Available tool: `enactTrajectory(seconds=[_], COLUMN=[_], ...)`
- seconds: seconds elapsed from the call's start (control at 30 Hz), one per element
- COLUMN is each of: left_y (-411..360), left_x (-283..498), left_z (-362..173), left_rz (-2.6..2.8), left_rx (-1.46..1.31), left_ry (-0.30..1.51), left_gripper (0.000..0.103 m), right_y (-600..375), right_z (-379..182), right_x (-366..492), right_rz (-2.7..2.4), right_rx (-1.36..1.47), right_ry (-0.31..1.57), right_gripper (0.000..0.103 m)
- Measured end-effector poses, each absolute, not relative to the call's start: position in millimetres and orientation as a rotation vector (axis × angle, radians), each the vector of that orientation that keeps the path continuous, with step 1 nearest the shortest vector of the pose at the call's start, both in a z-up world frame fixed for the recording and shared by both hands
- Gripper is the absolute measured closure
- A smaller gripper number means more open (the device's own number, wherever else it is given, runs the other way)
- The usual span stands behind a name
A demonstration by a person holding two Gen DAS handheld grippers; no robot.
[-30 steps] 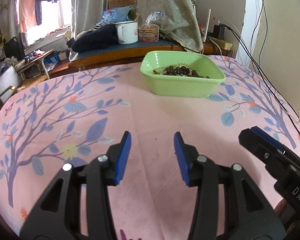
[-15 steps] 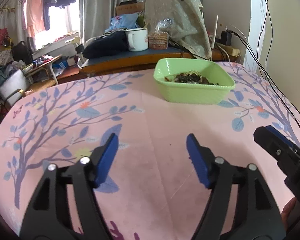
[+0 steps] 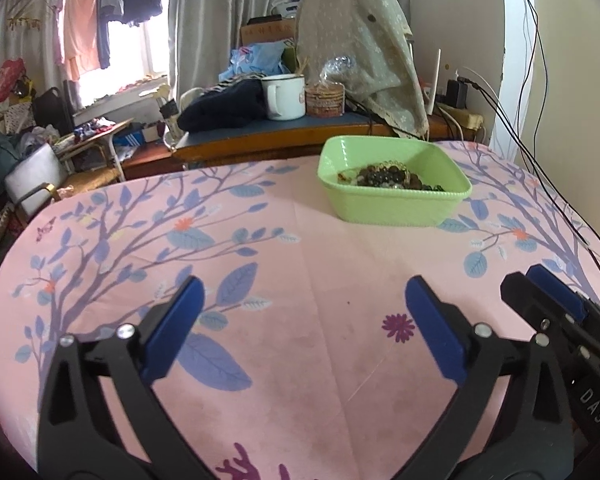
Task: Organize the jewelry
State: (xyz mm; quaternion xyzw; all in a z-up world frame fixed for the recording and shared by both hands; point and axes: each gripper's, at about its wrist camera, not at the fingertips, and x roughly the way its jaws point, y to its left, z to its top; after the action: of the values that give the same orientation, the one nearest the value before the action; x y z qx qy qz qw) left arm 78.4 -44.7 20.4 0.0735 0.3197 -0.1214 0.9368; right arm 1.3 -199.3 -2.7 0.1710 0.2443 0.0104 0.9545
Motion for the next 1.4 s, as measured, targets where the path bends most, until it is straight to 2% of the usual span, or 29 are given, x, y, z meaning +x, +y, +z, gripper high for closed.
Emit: enactTrajectory(seconds=[0.43, 0.77, 1.4], left_y=[-45, -41, -37], left_x=[78, 68, 66], left_z=[23, 34, 37], left_rz=[-0.235, -0.219, -0.169], left_rx=[0.154, 0.148, 0.139], left_ry=[0.651, 0.576, 0.551], left_gripper=[0.006, 0.006, 0.006], right_y=[-201, -199, -196], right_z=[-2, -1, 1], right_x=[-3, -7, -9], right_rz=[-0.019, -0.028, -0.021], right_rx=[0.345, 0.342, 0.347], right_ry=[0.484, 0.482, 0.481], right_gripper=[0.078, 0.077, 0.077])
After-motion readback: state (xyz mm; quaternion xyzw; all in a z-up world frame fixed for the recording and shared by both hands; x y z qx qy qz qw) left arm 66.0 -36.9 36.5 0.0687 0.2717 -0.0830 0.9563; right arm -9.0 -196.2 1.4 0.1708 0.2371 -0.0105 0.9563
